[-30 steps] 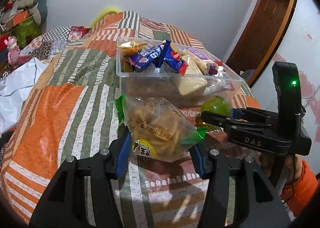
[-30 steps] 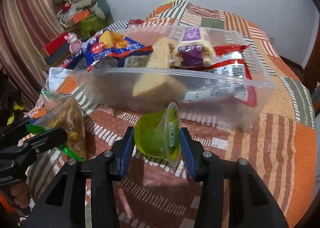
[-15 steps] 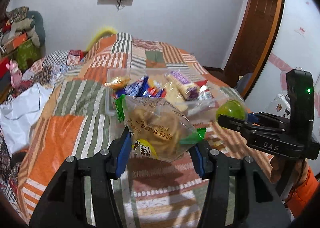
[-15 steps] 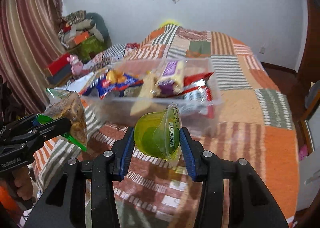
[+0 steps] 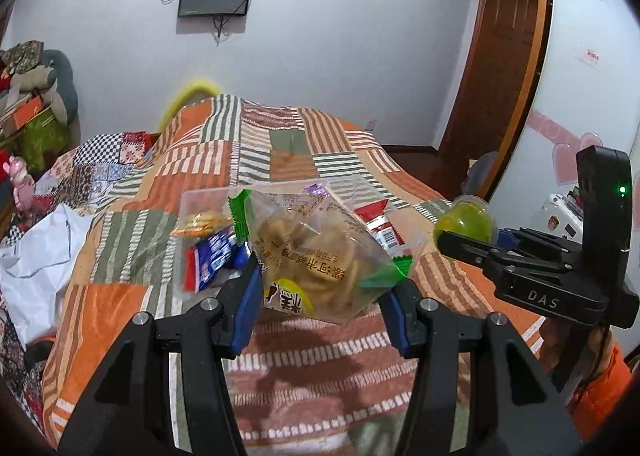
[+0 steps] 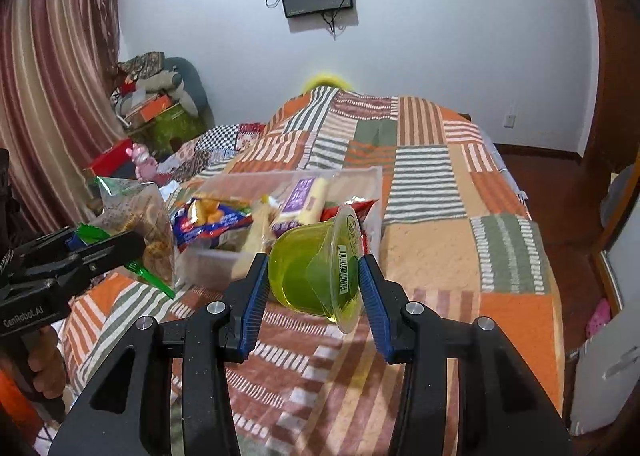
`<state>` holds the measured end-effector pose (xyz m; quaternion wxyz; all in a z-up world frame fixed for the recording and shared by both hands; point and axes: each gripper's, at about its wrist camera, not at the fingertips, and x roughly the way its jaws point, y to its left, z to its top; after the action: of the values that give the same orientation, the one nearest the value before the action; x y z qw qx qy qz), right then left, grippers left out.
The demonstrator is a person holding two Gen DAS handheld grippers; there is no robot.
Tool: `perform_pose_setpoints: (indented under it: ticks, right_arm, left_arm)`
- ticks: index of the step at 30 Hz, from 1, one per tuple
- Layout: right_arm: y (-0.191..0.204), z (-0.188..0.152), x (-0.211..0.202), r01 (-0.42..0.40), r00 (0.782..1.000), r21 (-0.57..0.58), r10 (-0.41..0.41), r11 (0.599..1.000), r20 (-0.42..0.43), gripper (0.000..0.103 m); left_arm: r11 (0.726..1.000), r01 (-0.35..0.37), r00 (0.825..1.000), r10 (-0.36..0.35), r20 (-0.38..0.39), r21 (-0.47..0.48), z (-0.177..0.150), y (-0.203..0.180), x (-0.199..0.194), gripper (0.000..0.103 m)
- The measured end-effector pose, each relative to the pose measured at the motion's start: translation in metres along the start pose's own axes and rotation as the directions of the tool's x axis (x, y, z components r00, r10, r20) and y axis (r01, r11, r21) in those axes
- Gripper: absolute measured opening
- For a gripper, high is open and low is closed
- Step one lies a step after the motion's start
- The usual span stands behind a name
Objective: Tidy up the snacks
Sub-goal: 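Carry the cookie bag and jelly cup into the clear box and release both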
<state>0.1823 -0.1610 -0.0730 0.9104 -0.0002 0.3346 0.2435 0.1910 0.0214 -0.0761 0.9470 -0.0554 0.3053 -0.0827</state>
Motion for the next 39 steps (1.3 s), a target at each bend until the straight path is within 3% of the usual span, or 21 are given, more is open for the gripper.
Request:
perform_pose_setpoints:
  ticks: [8, 22, 29, 32, 36, 39]
  right_arm:
    - [-0.012, 0.012, 0.014, -0.003, 1.000, 0.010, 0.003, 1.000, 0.009, 0.042]
    - [-0.009, 0.022, 0.056, -0.006, 0.999, -0.024, 0.005, 1.000, -0.042, 0.042]
    - [-0.008, 0.018, 0.076, -0.010, 0.996, -0.003, 0.010, 1.000, -0.084, 0.042]
    - [-0.005, 0.016, 0.077, 0.012, 0.996, -0.037, -0.015, 0.999, -0.092, 0.043]
    - [-0.005, 0.018, 0.072, 0.016, 0.995, -0.029, -0.019, 0.999, -0.101, 0.045]
    - [-0.006, 0.021, 0.066, 0.013, 0.997, -0.021, -0.015, 1.000, -0.082, 0.053]
  left_arm:
    - [0.999, 0.043, 0.998, -0.044, -0.045, -0.032, 0.017, -0.004, 0.035, 0.053]
    - [0.999, -0.027, 0.996, 0.023, -0.087, -0.041, 0.024, 0.012, 0.085, 0.053]
    - [0.998, -0.058, 0.996, 0.057, -0.068, -0.007, 0.016, 0.010, 0.096, 0.055]
    - [0.997, -0.081, 0.995, 0.082, -0.064, 0.015, 0.013, 0.006, 0.098, 0.058]
    - [0.997, -0.072, 0.996, 0.074, -0.059, 0.032, 0.010, 0.003, 0.092, 0.071]
    - [0.997, -0.073, 0.996, 0.075, -0.053, 0.037, 0.009, 0.003, 0.085, 0.073]
